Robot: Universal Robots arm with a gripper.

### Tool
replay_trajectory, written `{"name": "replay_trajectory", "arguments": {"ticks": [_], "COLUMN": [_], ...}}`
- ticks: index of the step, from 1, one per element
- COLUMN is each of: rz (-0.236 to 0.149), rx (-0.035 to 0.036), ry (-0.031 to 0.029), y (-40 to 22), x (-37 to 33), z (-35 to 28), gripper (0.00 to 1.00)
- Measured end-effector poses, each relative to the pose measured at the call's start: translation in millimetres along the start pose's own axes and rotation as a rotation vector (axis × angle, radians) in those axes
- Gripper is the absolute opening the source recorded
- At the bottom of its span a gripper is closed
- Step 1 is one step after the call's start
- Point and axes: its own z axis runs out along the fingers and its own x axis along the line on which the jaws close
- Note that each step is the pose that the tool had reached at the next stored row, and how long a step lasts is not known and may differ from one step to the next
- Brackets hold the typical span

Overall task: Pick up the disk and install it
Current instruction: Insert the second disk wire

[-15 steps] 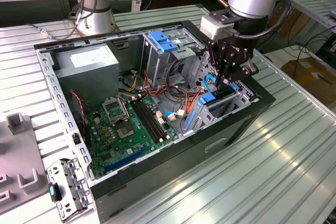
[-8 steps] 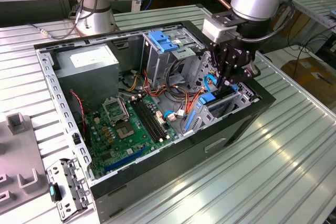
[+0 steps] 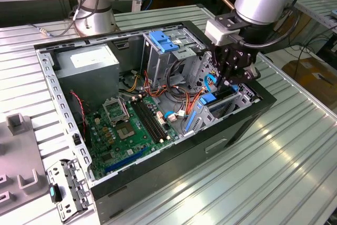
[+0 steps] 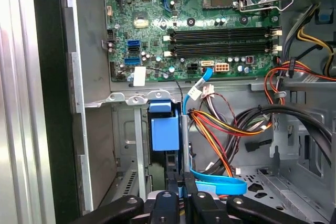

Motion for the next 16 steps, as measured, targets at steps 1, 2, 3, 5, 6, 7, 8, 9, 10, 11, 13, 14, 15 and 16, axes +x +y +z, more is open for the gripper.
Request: {"name": "replay_trajectory", "arguments": {"ticks": [1,2,3,5,6,7,8,9,10,11,13,14,15,16], "rz": [0.000,0.000,0.000,0.000,0.000,0.000,0.000,0.000,0.000,0.000,0.000,0.000,0.000,0.000], "rx": [0.0000,0.0000,0.0000,0.0000,0.0000,0.0000,0.0000,0.0000,0.0000,0.0000,0.0000,0.0000,0.0000,-0.0001], "ry": [0.0000,0.0000,0.0000,0.0000,0.0003,0.0003,0.0002,0.0001,0.0000,-0.0002,-0.0001,-0.0003,-0.0014,-0.0028], "y": [0.0,0.1,0.1,0.1,0.1,0.1,0.1,0.1,0.1,0.1,-0.2,-0.3,-0.4,-0.4], "x": [0.0,0.1,0.9,1.6,1.7,1.7,1.8,1.8,1.8,1.8,1.8,1.9,1.9,1.9], "z": [0.0,0.1,0.4,0.8,1.2,1.9,1.9,2.0,1.9,1.6,-2.0,-2.8,-2.9,-3.0], "gripper": [0.16,0.16,0.16,0.16,0.16,0.16,0.16,0.16,0.16,0.16,0.16,0.16,0.16,0.16]}}
